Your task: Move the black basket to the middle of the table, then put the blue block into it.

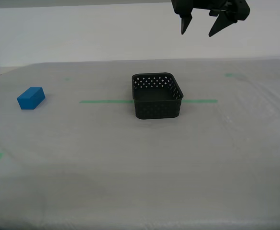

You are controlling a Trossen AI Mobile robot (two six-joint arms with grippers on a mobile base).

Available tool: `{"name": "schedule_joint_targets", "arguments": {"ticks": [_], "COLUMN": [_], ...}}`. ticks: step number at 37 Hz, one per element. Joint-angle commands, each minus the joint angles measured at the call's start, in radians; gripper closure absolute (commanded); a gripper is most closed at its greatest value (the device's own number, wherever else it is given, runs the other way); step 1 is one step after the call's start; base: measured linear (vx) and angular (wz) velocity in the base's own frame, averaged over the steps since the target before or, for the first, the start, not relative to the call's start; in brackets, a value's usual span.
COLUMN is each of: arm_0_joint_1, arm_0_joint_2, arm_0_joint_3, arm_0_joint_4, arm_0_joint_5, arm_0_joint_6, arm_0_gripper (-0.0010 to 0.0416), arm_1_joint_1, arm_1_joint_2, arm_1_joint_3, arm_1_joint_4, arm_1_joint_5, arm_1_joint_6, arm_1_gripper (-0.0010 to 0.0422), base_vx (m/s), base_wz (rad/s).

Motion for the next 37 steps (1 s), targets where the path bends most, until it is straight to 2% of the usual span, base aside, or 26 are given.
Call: {"name": "schedule_joint_targets", "arguments": {"ticks": [1,5,11,21,26,37], "arm_0_joint_1": [-0.027,-0.061,-0.110,-0.197,-0.244,-0.360], "arm_0_joint_2": [-0.006,-0.006,-0.006,-0.007,-0.007,-0.007], "arm_0_joint_3": [-0.001,-0.002,-0.002,-0.006,-0.006,-0.006], "arm_0_joint_4": [-0.013,-0.026,-0.032,-0.032,-0.032,-0.018], "arm_0_joint_5": [0.003,0.004,0.004,0.004,0.003,0.003], "arm_0_joint_6": [-0.005,-0.007,-0.038,-0.060,-0.109,-0.148], "arm_0_gripper": [0.0012,0.0012,0.0012,0.0012,0.0012,0.0012], "arm_1_joint_1": [0.000,0.000,0.000,0.000,0.000,0.000], "arm_1_joint_2": [0.000,0.000,0.000,0.000,0.000,0.000], "arm_1_joint_3": [0.000,0.000,0.000,0.000,0.000,0.000], "arm_1_joint_4": [0.004,0.003,0.003,0.003,0.003,0.003], "arm_1_joint_5": [-0.001,0.000,-0.001,-0.001,-0.001,0.000], "arm_1_joint_6": [0.002,0.002,0.002,0.002,0.002,0.002], "arm_1_gripper": [0.0412,0.0412,0.0412,0.0412,0.0412,0.0412], "base_vx": [0.000,0.000,0.000,0.000,0.000,0.000], "base_wz": [0.000,0.000,0.000,0.000,0.000,0.000]}}
